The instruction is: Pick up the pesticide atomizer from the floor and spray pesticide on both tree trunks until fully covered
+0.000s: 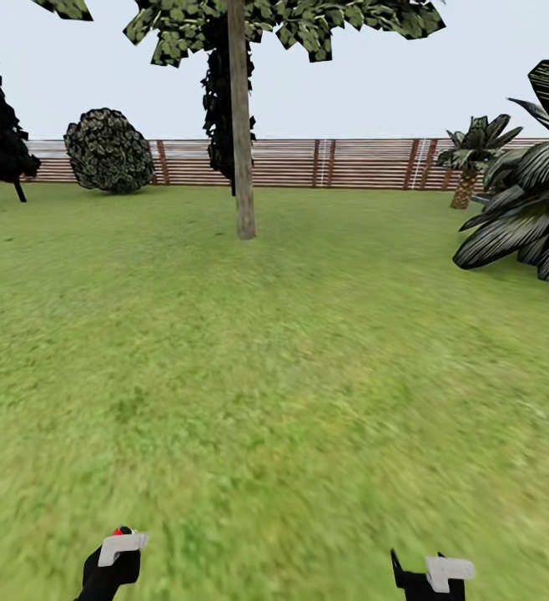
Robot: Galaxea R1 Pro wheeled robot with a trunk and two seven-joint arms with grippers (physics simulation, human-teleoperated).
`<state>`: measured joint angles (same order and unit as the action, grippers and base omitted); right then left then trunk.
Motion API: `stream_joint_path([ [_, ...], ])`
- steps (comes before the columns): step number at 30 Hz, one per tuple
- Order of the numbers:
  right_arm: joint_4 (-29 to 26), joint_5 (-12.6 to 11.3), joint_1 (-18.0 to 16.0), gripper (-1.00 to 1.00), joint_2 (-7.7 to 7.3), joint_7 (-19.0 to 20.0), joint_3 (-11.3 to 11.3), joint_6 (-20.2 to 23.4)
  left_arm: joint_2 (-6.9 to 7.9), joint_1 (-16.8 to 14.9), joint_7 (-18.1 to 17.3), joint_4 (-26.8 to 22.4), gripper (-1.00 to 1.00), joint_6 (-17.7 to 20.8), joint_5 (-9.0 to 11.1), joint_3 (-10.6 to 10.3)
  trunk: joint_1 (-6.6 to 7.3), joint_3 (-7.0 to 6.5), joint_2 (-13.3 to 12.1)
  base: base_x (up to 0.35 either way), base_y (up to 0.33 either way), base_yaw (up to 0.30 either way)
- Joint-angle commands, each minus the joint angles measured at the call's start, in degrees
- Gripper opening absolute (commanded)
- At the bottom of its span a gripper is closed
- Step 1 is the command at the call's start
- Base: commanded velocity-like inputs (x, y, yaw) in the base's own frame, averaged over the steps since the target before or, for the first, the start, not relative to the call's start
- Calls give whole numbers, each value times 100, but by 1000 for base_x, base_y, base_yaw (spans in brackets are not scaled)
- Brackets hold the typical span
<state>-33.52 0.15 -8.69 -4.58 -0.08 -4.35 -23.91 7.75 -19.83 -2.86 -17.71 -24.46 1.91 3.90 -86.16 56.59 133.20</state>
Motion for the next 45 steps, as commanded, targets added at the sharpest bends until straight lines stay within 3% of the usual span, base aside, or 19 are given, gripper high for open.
stream_joint_path([
  [1,4,2,-2,100,1,-1,-4,-17,-2,-4,-30,4,-100,-15,22,23,-2,13,2,337,0,0],
  [12,4,2,-2,100,1,-1,-4,-17,-2,-4,-30,4,-100,-15,22,23,-2,96,2,337,0,0],
  [32,4,3,-1,100,1,-1,-4,-17,-2,-4,-30,4,-100,-15,22,31,-2,102,2,337,0,0],
  [37,4,5,-1,100,1,-1,-4,-17,-2,-4,-30,4,-100,-23,20,242,-2,102,2,337,0,0],
  [45,4,2,-1,100,1,-1,-4,-17,-6,-4,-30,4,-100,-28,20,284,-2,102,2,337,0,0],
])
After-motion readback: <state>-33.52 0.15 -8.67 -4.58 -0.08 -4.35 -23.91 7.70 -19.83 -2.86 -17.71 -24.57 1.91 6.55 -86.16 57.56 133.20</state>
